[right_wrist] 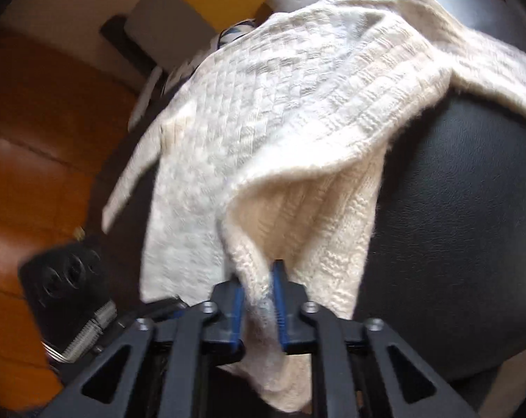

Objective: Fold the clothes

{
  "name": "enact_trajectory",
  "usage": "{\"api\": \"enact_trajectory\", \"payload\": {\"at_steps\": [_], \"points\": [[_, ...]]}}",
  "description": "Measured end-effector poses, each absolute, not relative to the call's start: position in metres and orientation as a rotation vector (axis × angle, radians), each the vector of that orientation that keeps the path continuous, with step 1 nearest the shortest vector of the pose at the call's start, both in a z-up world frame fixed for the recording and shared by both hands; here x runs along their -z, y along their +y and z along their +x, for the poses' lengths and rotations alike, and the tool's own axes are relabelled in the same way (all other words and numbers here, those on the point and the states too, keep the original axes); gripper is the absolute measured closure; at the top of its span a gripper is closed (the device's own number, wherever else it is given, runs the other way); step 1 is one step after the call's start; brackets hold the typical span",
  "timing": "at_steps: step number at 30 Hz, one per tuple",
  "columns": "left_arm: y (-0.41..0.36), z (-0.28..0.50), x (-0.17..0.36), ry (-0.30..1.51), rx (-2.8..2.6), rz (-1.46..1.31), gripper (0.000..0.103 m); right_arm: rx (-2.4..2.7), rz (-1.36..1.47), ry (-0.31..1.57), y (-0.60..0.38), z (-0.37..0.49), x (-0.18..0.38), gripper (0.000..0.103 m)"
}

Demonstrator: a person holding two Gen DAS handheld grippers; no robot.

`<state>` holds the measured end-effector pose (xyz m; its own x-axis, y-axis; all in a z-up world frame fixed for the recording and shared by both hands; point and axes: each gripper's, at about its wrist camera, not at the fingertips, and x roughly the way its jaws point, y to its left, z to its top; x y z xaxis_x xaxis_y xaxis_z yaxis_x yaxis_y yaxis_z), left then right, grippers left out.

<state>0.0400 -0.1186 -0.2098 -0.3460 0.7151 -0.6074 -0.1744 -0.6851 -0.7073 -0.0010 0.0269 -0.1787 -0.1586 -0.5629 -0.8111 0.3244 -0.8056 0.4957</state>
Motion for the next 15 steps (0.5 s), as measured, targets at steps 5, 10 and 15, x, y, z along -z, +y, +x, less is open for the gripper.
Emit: {"api": "enact_trajectory", "payload": {"at_steps": [5,10,15], "points": [[-0.118,0.033,0.209,-0.744,-2.079,-1.318,0.063,2.117,1.411,-0.186,0.059,0.007,0.153,0.097],[-0.166,0.026,0.201,-0.785,-2.323,-1.312,0.060,2.298,1.424,-0.028,0.108,0.007,0.135,0.097],[-0.206,0.027,0.216,-0.856,-2.387,-1.391,0.058,2.365,1.656,-0.129,0.175,-0.003,0.181,0.097]]}}
